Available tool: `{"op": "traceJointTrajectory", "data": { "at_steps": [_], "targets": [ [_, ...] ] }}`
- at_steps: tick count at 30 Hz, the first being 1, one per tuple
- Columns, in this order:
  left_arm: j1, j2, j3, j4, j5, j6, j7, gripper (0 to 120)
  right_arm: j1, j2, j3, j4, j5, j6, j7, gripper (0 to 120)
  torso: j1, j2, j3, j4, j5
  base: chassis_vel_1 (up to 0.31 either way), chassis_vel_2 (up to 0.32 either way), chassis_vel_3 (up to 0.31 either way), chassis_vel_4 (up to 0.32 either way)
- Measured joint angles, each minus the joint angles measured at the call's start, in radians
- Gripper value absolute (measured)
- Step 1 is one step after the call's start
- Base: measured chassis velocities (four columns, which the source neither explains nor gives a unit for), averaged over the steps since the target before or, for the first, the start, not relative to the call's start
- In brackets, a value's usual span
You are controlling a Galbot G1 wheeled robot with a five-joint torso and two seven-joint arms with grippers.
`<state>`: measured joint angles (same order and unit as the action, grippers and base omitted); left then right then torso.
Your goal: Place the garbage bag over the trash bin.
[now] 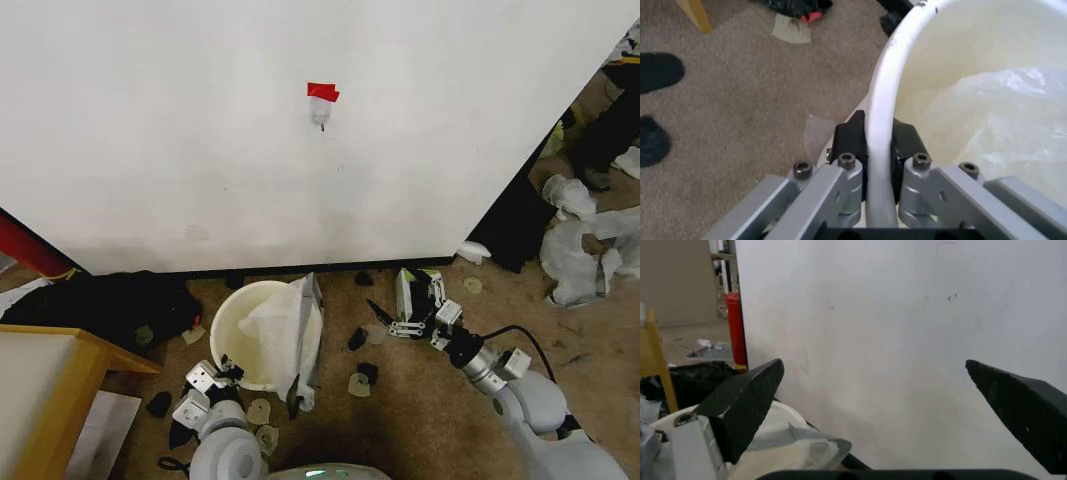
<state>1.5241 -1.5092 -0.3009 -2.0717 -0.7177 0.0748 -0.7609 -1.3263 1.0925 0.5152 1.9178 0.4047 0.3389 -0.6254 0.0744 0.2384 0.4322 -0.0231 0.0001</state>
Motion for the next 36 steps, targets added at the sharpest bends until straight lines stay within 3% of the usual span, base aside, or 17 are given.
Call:
{"op": "traceJointTrajectory", "data": {
  "at_steps": [9, 12, 20, 25, 27, 28, 30, 34, 35, 36],
  "targets": [
    [0.026, -0.008, 0.026, 0.046, 0.086, -0.065, 0.032, 7, -0.020, -0.001, 0.009, 0.016, 0.000, 0.014, -0.003, 100, 0.000, 0.000, 0.000, 0.0000, -0.0001, 0.000, 0.000, 0.000, 0.000],
    [0.035, -0.005, 0.033, 0.033, 0.104, -0.070, 0.045, 22, -0.021, -0.002, 0.009, 0.020, -0.001, 0.014, -0.003, 100, 0.000, 0.000, 0.000, 0.0000, -0.0001, 0.000, 0.000, 0.000, 0.000],
    [0.082, 0.042, 0.024, -0.052, 0.203, -0.086, 0.070, 46, -0.018, 0.008, 0.006, 0.026, -0.007, 0.012, -0.004, 100, 0.000, 0.000, 0.000, 0.0000, -0.0002, 0.000, 0.000, 0.000, 0.000],
    [0.115, 0.147, -0.012, -0.149, 0.284, -0.061, 0.115, 66, -0.002, 0.022, 0.002, 0.010, 0.011, -0.002, 0.008, 100, 0.000, 0.000, 0.000, 0.0000, -0.0003, 0.000, 0.000, 0.000, 0.000],
    [0.125, 0.204, -0.027, -0.187, 0.290, -0.041, 0.182, 76, 0.005, 0.024, 0.001, 0.006, 0.057, -0.021, 0.024, 100, 0.000, 0.000, 0.000, 0.0003, -0.0002, 0.000, 0.000, 0.000, 0.000],
    [0.125, 0.204, -0.027, -0.187, 0.290, -0.041, 0.182, 76, 0.005, 0.024, 0.001, 0.006, 0.057, -0.021, 0.024, 100, 0.000, 0.000, 0.000, 0.0003, -0.0002, 0.000, 0.000, 0.000, 0.000],
    [0.113, 0.270, -0.036, -0.221, 0.275, -0.020, 0.295, 83, 0.011, 0.025, 0.002, 0.005, 0.113, -0.046, 0.051, 100, 0.000, 0.000, 0.000, 0.0003, -0.0003, 0.000, 0.000, 0.000, 0.000],
    [0.008, 0.426, -0.035, -0.286, 0.162, 0.098, 0.539, 98, 0.025, 0.026, 0.027, 0.003, 0.140, -0.075, 0.127, 100, 0.000, 0.000, 0.000, -0.0004, -0.0002, 0.000, 0.000, 0.000, 0.000],
    [0.008, 0.426, -0.035, -0.286, 0.162, 0.098, 0.539, 98, 0.025, 0.026, 0.027, 0.003, 0.140, -0.075, 0.127, 100, 0.000, 0.000, 0.000, -0.0004, -0.0002, 0.000, 0.000, 0.000, 0.000],
    [-0.027, 0.467, -0.022, -0.295, 0.129, 0.132, 0.597, 100, 0.031, 0.025, 0.039, -0.003, 0.109, -0.078, 0.163, 100, 0.000, 0.000, 0.000, -0.0006, -0.0001, 0.000, 0.000, 0.000, 0.000]
  ]
}}
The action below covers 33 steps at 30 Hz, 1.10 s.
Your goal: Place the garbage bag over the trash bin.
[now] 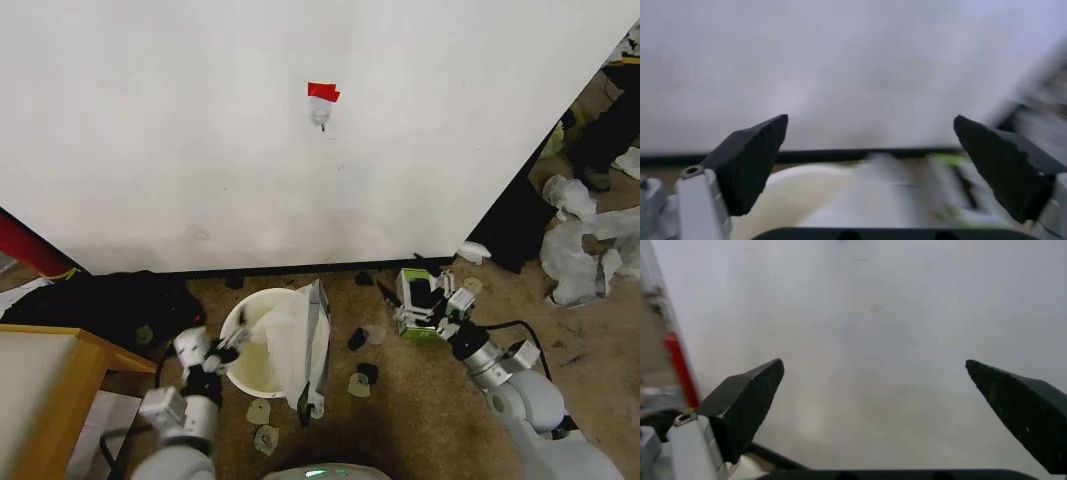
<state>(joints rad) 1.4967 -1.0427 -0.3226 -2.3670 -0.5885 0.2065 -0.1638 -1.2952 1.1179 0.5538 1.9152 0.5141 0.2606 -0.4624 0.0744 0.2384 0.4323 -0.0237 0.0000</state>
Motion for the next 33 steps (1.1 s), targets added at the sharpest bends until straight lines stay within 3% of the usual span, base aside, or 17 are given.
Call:
{"op": "traceJointTrajectory", "data": {
  "at_steps": [5, 8, 16, 22, 25, 31, 33],
  "targets": [
    [-0.090, 0.077, 0.099, 0.025, -0.003, 0.043, 0.058, 100, 0.018, -0.007, 0.009, -0.030, -0.157, 0.002, 0.125, 100, 0.000, 0.000, 0.000, 0.0012, 0.0003, 0.000, 0.000, 0.000, 0.000],
    [-0.174, 0.110, 0.230, 0.079, 0.048, 0.070, 0.057, 100, 0.006, -0.004, 0.009, -0.036, -0.208, 0.003, 0.176, 100, 0.000, 0.000, 0.000, 0.0006, 0.0001, 0.000, 0.000, 0.000, 0.000],
    [-0.326, 0.086, 0.399, 0.167, 0.158, 0.221, 0.021, 99, -0.001, 0.008, 0.004, -0.043, -0.220, 0.004, 0.169, 100, 0.000, 0.000, 0.000, 0.0006, 0.0001, 0.000, 0.000, 0.000, 0.000],
    [-0.326, 0.069, 0.415, 0.199, 0.356, 0.325, -0.057, 97, -0.008, 0.014, 0.001, -0.042, -0.222, 0.014, 0.143, 100, 0.000, 0.000, 0.000, 0.0006, 0.0001, 0.000, 0.000, 0.000, 0.000],
    [-0.298, 0.073, 0.404, 0.197, 0.427, 0.337, -0.069, 95, -0.009, 0.016, -0.002, -0.043, -0.224, 0.017, 0.136, 100, 0.000, 0.000, 0.000, 0.0007, 0.0000, 0.000, 0.000, 0.000, 0.000],
    [-0.220, 0.071, 0.379, 0.158, 0.517, 0.355, -0.085, 70, -0.001, 0.023, -0.013, -0.053, -0.232, 0.024, 0.117, 100, 0.000, 0.000, 0.000, 0.0007, 0.0001, 0.000, 0.000, 0.000, 0.000],
    [-0.213, 0.067, 0.378, 0.157, 0.523, 0.355, -0.087, 68, 0.000, 0.024, -0.015, -0.055, -0.234, 0.025, 0.114, 100, 0.000, 0.000, 0.000, 0.0007, 0.0000, 0.000, 0.000, 0.000, 0.000]
  ]
}}
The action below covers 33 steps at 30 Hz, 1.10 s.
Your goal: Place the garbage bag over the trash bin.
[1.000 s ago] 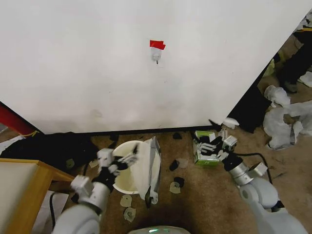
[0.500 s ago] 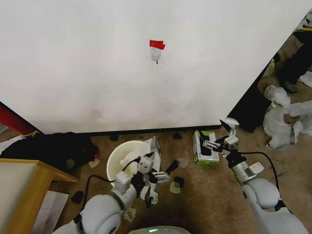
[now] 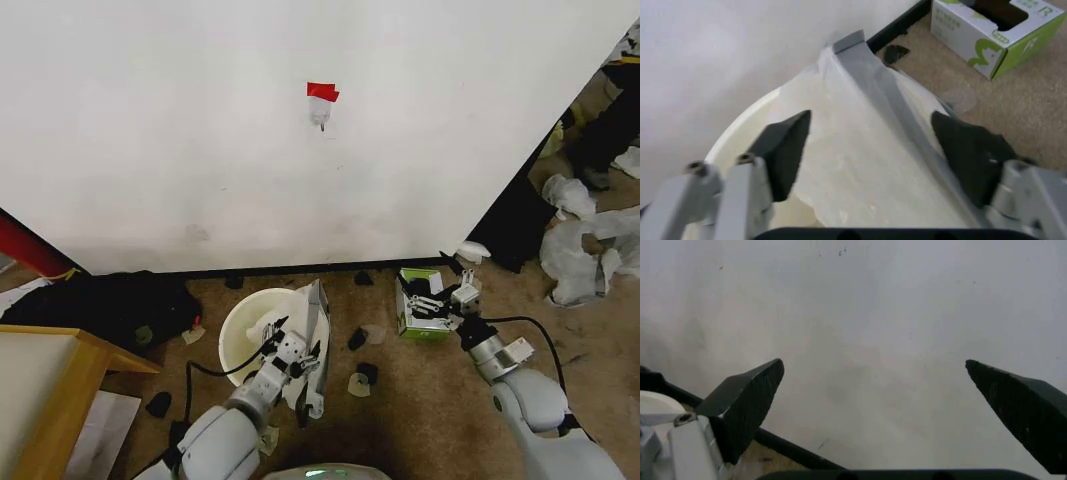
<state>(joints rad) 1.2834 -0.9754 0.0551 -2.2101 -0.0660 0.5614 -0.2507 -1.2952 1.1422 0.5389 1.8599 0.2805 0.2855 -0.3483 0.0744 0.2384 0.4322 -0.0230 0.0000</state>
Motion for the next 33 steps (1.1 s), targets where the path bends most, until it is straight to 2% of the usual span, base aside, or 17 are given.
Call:
{"op": "traceJointTrajectory", "data": {
  "at_steps": [5, 6, 12, 13, 15, 18, 25, 33],
  "targets": [
    [0.014, -0.033, -0.009, 0.013, 0.011, -0.004, -0.021, 46, 0.006, 0.008, -0.013, -0.013, -0.008, 0.009, -0.022, 100, 0.000, 0.000, 0.000, -0.0001, 0.0000, 0.000, 0.000, 0.000, 0.000],
    [0.014, -0.033, -0.009, 0.013, 0.011, -0.004, -0.021, 46, 0.006, 0.008, -0.013, -0.013, -0.008, 0.009, -0.022, 100, 0.000, 0.000, 0.000, -0.0001, 0.0000, 0.000, 0.000, 0.000, 0.000],
    [0.031, -0.038, -0.052, 0.000, -0.033, -0.011, -0.041, 19, -0.013, -0.007, -0.055, -0.013, 0.028, -0.010, -0.065, 100, 0.000, 0.000, 0.000, 0.0001, 0.0000, 0.000, 0.000, 0.000, 0.000],
    [0.031, -0.038, -0.052, 0.000, -0.033, -0.011, -0.041, 19, -0.013, -0.007, -0.055, -0.013, 0.028, -0.010, -0.065, 100, 0.000, 0.000, 0.000, 0.0001, 0.0000, 0.000, 0.000, 0.000, 0.000],
    [0.037, -0.037, -0.061, -0.007, -0.063, -0.011, -0.047, 11, -0.023, -0.014, -0.093, 0.003, 0.075, -0.052, -0.065, 100, 0.000, 0.000, 0.000, -0.0006, -0.0002, 0.000, 0.000, 0.000, 0.000],
    [0.056, -0.054, -0.082, -0.015, -0.100, -0.011, -0.054, 0, -0.024, -0.021, -0.182, 0.034, 0.162, -0.120, -0.052, 100, 0.000, 0.000, 0.000, 0.0002, 0.0000, 0.000, 0.000, 0.000, 0.000],
    [0.060, -0.091, -0.089, -0.015, -0.141, -0.011, -0.069, 0, -0.026, -0.011, -0.317, 0.059, 0.228, -0.207, 0.012, 100, 0.000, 0.000, 0.000, -0.0002, 0.0001, 0.000, 0.000, 0.000, 0.000],
    [0.056, -0.085, -0.123, -0.014, -0.194, -0.018, -0.079, 0, -0.034, 0.000, -0.334, 0.071, 0.273, -0.336, 0.097, 100, 0.000, 0.000, 0.000, -0.0001, 0.0000, 0.000, 0.000, 0.000, 0.000]
  ]
}}
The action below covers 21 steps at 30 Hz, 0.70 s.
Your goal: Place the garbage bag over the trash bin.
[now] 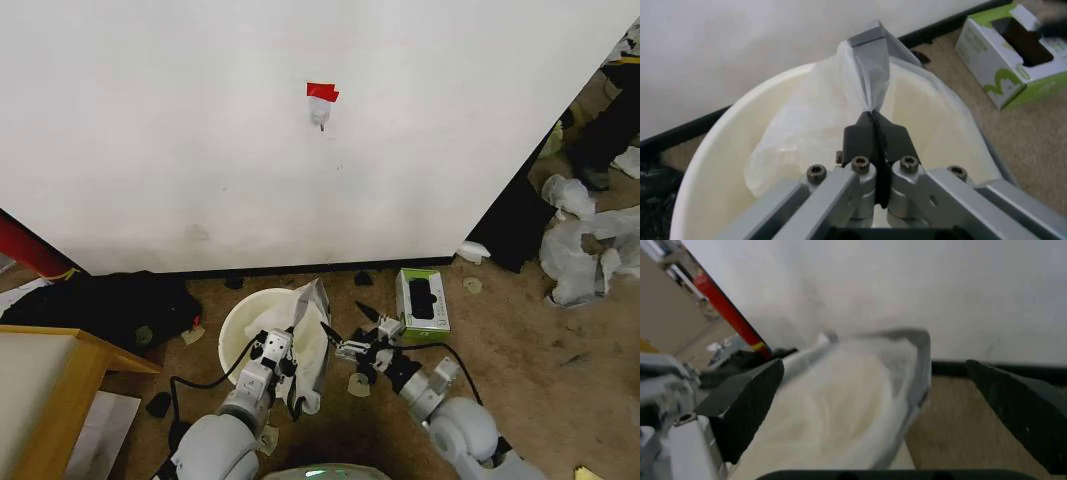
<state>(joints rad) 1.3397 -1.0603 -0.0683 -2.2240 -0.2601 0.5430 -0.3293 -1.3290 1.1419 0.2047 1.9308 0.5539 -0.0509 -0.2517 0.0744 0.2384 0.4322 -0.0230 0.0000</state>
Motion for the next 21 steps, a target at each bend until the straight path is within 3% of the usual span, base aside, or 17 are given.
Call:
{"op": "traceJointTrajectory", "data": {
  "at_steps": [9, 21],
  "targets": [
    [0.020, 0.001, -0.036, 0.020, -0.022, -0.036, 0.002, 0, 0.031, 0.014, -0.021, -0.019, 0.047, -0.074, 0.013, 100, 0.000, 0.000, 0.000, 0.0001, 0.0000, 0.000, 0.000, 0.000, 0.000],
    [0.032, -0.007, -0.044, 0.049, -0.056, -0.055, 0.004, 0, 0.062, 0.057, -0.067, -0.045, 0.042, -0.081, 0.032, 100, 0.000, 0.000, 0.000, 0.0000, -0.0001, 0.000, 0.000, 0.000, 0.000]
  ]
}}
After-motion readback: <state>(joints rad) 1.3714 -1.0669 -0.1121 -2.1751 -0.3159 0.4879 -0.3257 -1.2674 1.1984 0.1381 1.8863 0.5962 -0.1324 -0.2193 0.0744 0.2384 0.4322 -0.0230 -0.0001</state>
